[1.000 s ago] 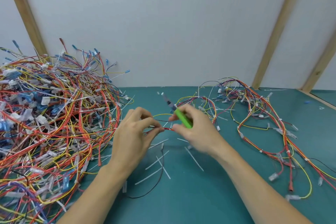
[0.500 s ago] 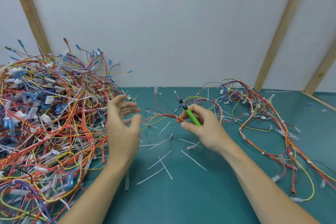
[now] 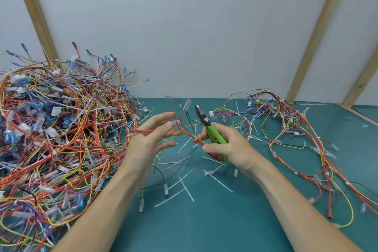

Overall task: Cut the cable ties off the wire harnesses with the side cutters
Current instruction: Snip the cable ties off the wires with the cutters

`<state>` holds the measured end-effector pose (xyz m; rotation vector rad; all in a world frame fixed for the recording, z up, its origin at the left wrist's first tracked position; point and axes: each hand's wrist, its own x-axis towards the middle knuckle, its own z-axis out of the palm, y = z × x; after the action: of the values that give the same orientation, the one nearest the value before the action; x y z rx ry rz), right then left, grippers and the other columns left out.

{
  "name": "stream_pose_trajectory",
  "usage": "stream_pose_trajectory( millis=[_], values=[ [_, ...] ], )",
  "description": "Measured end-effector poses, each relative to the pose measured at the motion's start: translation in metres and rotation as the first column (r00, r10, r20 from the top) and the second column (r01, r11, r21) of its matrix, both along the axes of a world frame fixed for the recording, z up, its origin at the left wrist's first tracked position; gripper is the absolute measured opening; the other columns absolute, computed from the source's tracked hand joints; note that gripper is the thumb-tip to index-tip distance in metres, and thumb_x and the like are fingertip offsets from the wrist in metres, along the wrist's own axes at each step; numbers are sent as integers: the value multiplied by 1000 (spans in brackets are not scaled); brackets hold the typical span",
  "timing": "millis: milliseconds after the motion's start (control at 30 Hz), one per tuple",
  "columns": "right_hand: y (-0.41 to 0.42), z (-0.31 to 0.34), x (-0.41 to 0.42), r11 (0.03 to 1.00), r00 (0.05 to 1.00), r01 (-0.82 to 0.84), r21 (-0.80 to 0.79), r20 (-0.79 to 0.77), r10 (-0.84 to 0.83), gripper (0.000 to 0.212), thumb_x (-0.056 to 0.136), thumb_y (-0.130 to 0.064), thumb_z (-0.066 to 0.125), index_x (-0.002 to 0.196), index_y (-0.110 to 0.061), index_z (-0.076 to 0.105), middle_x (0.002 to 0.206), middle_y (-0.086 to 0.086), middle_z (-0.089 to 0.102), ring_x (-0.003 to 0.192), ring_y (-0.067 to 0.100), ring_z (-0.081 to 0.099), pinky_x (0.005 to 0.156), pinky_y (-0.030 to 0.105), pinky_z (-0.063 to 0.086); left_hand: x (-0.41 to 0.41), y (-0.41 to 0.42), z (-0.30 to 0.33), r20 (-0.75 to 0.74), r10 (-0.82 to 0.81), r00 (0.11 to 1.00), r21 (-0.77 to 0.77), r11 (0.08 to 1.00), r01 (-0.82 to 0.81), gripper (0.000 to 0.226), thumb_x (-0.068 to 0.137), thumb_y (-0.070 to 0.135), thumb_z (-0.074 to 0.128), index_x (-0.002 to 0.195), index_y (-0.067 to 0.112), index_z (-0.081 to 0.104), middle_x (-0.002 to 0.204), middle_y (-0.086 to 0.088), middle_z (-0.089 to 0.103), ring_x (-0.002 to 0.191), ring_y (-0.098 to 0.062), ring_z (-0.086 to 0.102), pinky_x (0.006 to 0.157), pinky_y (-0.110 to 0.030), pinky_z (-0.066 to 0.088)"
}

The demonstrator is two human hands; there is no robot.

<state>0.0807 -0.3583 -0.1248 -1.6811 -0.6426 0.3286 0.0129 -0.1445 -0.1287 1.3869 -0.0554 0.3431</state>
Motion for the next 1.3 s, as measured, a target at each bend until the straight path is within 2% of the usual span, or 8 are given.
stream_pose_trajectory(
  millis=[233,400,533,633,767,1067,1200,1300],
  values=[
    [6,-5,-5,998,996,-62,-23,-59,60,30,80,-12,69,108,-6,61,115,-6,77,70,14,51,59,24,42,2,3,-3,57,-96,994,-44,994,98,62,63,-6,57,114,24,75,102,-3,73,101,-14,68,84,-26,56],
    [10,-5,-4,994,995,90,64,-42,-88,19,92,5,67,98,-12,62,96,4,78,60,8,55,55,21,42,3,0,-3,27,370,929,-17,929,-370,48,82,-18,53,100,21,72,88,3,74,81,-10,69,72,-25,52],
    [15,-11,-4,975,961,219,35,164,-222,20,91,9,67,94,-11,63,89,6,76,82,7,73,73,27,57,-8,7,5,409,614,675,95,707,-701,14,91,10,60,99,19,67,93,6,66,90,-13,63,83,-35,50],
    [20,-16,-7,964,922,266,3,291,-256,22,90,1,71,98,-18,63,88,-2,77,89,11,74,87,31,57,-19,-9,9,748,259,610,409,544,-733,13,93,26,58,92,16,66,92,9,64,90,-16,60,82,-30,43],
    [23,-18,-8,969,927,249,2,289,-239,42,90,1,69,114,-33,60,87,-9,77,83,12,71,83,28,57,-13,-30,-5,387,104,916,887,231,-400,24,93,50,57,100,29,66,98,15,70,94,-12,64,81,-31,46],
    [24,-14,-6,957,972,216,192,47,-228,30,91,10,64,105,-16,71,81,-2,74,71,11,67,58,24,48,0,-17,-27,180,21,984,981,76,-181,40,92,69,45,115,43,65,108,21,65,107,-5,51,86,-28,27],
    [24,-12,-6,936,976,216,279,-34,-216,29,92,12,62,106,-12,70,79,-3,73,69,11,67,58,22,50,0,-21,-27,171,-1,985,976,137,-169,25,96,57,52,104,35,64,100,17,67,101,-7,56,99,-28,33],
    [23,-10,-5,921,977,214,324,-63,-205,27,93,11,61,107,-11,69,79,-3,73,70,12,68,60,22,51,-2,-23,-31,61,13,998,935,349,-61,9,97,39,57,95,30,57,86,13,67,84,-11,60,82,-31,44]
  ],
)
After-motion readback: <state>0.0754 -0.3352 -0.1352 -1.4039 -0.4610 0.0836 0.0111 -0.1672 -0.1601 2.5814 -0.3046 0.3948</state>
